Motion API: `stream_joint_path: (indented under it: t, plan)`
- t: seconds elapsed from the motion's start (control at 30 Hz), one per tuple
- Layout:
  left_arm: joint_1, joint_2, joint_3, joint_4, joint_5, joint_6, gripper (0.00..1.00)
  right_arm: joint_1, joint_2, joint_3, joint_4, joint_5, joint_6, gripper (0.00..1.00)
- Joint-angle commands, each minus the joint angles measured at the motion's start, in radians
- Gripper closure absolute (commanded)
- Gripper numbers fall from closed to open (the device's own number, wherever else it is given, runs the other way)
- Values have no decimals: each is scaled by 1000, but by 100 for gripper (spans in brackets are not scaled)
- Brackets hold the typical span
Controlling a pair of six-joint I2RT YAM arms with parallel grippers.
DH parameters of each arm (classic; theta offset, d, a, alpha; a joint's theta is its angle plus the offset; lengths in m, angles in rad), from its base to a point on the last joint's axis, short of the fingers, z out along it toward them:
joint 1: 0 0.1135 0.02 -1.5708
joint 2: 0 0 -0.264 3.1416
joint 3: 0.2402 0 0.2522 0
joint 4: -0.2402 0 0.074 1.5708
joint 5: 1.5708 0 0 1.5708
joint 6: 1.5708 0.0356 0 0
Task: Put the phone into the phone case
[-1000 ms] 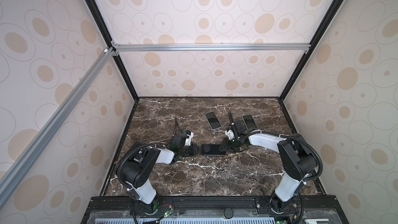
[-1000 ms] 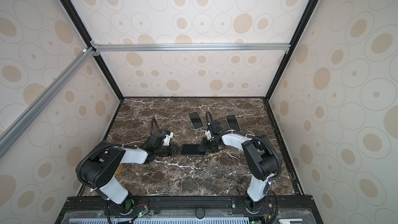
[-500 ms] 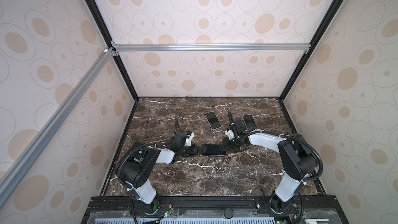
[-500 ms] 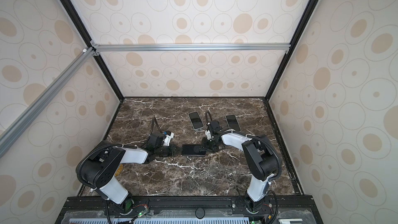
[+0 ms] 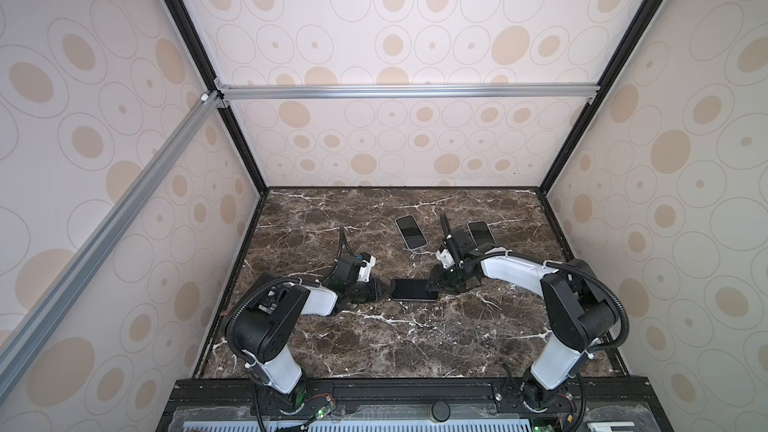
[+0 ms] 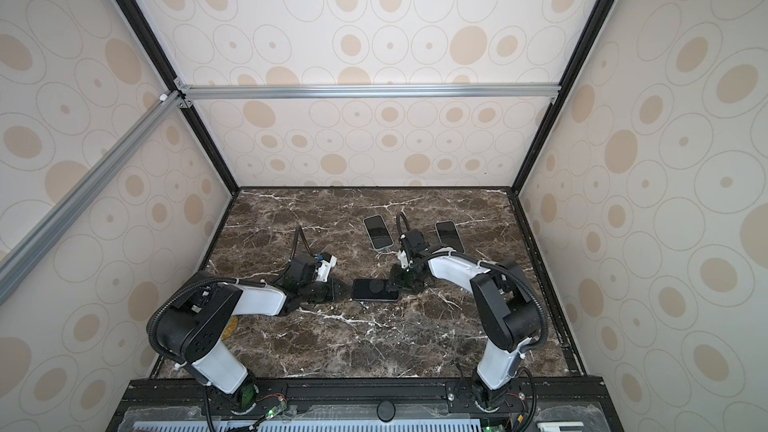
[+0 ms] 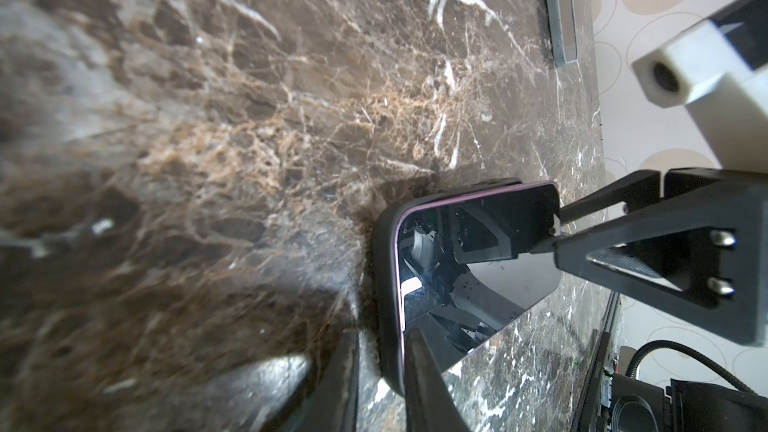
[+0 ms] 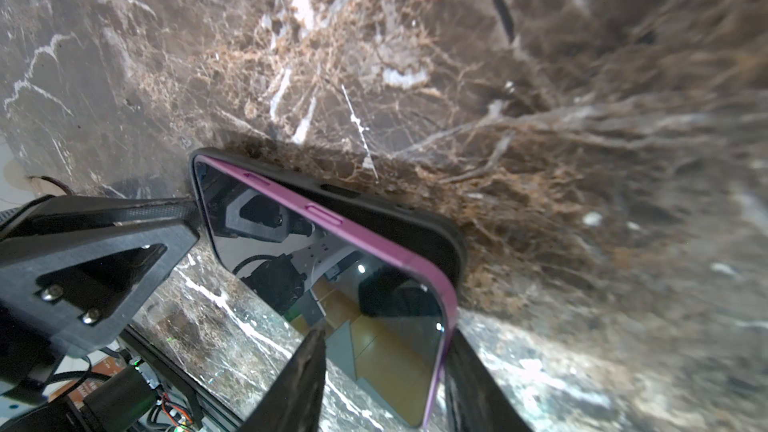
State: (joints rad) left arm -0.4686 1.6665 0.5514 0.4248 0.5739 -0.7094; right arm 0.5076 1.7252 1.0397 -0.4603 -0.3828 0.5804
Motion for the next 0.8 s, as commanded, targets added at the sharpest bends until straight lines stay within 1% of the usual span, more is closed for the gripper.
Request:
stream_joint_path:
  t: [0.0,0.27,0.5,0.6,0.77]
  plan:
    - [-8,-2,36,-21,4,20,79,12,-40,29,-52,22,-20,51]
    - [-28,8,67,-36,12,30,79,14,-55,22,-77,67,-31,52]
    - [-43,24,78,-49,0,37,79,14,-41,-2,-63,69,-29,56]
    - [-45,25,77,-50,0,38,79,14,-30,-9,-57,63,-28,60]
    - [-47,23,75,-64,-15,49,79,13,-20,-21,-56,70,-26,60]
